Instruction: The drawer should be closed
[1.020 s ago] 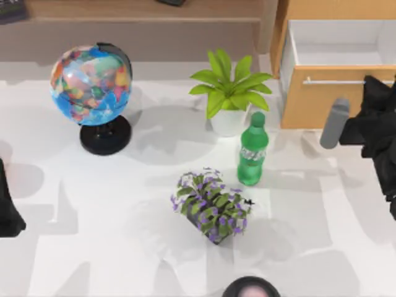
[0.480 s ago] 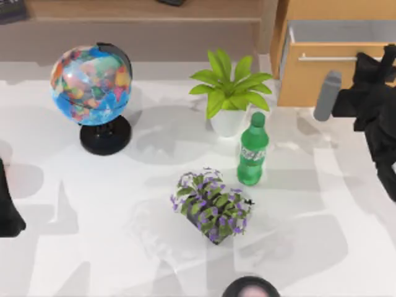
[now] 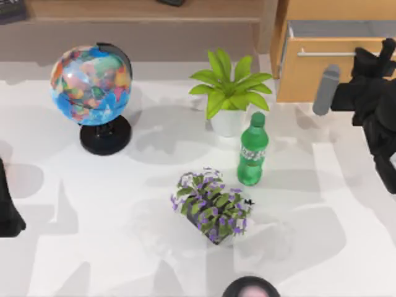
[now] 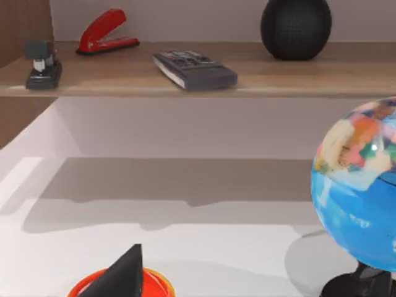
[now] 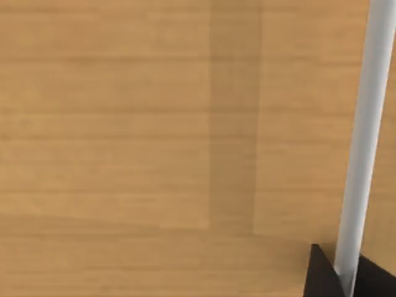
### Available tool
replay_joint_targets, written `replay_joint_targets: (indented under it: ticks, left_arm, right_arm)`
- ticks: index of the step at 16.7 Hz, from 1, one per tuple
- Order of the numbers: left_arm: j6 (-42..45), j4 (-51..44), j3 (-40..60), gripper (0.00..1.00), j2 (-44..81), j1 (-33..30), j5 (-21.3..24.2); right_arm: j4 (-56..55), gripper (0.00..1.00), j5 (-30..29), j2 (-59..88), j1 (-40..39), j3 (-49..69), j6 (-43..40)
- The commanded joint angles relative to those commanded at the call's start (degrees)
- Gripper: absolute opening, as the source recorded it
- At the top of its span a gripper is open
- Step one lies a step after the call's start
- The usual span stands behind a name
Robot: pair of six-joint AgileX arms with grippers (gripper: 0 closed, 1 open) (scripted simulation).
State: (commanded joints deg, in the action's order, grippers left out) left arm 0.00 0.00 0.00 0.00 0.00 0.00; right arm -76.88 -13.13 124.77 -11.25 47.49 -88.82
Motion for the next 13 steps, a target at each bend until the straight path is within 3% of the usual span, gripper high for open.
replay_joint_targets:
  ticks: [8,13]
  left_arm:
    - [0.0,0.0,0.0,1.0,0.0,0.0,0.0]
    - [0.0,0.0,0.0,1.0,0.0,0.0,0.0]
  right_arm:
    - [7.7,0.0,1.5,6.2,1.7,13.8,-0.1]
    - [9.0,0.0,1.8,7.1,1.8,15.7,-0.1]
